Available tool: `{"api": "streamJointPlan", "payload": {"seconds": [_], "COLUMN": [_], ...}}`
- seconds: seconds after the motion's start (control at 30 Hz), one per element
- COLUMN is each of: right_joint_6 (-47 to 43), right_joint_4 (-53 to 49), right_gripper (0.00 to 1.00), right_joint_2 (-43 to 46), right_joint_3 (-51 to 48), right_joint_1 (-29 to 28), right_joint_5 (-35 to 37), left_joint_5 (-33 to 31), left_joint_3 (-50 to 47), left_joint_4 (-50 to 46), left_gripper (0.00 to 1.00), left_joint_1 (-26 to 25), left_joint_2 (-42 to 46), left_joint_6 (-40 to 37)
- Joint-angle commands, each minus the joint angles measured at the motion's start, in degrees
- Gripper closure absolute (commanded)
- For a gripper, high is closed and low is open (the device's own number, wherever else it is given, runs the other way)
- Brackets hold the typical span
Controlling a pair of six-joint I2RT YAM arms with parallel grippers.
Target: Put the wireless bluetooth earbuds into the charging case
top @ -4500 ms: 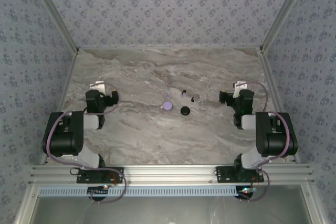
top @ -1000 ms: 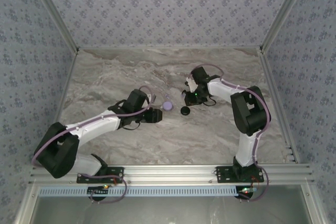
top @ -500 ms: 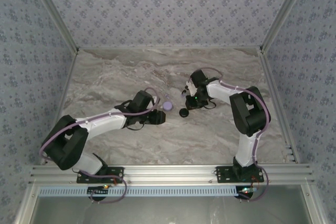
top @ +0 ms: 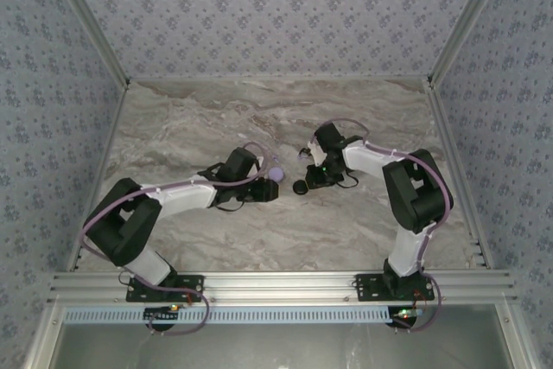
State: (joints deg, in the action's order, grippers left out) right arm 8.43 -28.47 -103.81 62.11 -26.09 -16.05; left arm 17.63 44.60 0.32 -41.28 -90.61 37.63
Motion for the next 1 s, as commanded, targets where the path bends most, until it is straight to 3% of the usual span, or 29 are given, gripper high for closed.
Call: {"api": "streamJointPlan", "payload": {"seconds": [0.0,0.2,0.57,0.97], "right_joint_6": [2.68,7.1,15.31,18.79], "right_joint_4": [-1.83,0.07,11.2,15.77], "right_gripper": [0.8,0.76,0.66,0.68], "right_joint_2": [2.05,5.91,9.62,5.66], "right_joint_3": [-1.7,-4.53,-10.78,-10.87], "right_joint_1": [-0.33,1.75,5.43,5.52], "right_joint_5": [1.48,-0.14,-15.84,-19.34], "left_joint_5": [1.71,2.14,4.86,6.83], "left_joint_3": [2.94,4.91,7.8,8.7], "left_joint_4": [2.23,3.91,8.34,11.17], "left_gripper": [0.57,0.57,0.56,0.59], "left_joint_1": [-0.43,-0.45,-0.4,-0.44], "left_joint_2": [-1.16,-3.71,-10.02,-13.96], "left_joint_6": [0.77,1.64,5.27,7.69]}}
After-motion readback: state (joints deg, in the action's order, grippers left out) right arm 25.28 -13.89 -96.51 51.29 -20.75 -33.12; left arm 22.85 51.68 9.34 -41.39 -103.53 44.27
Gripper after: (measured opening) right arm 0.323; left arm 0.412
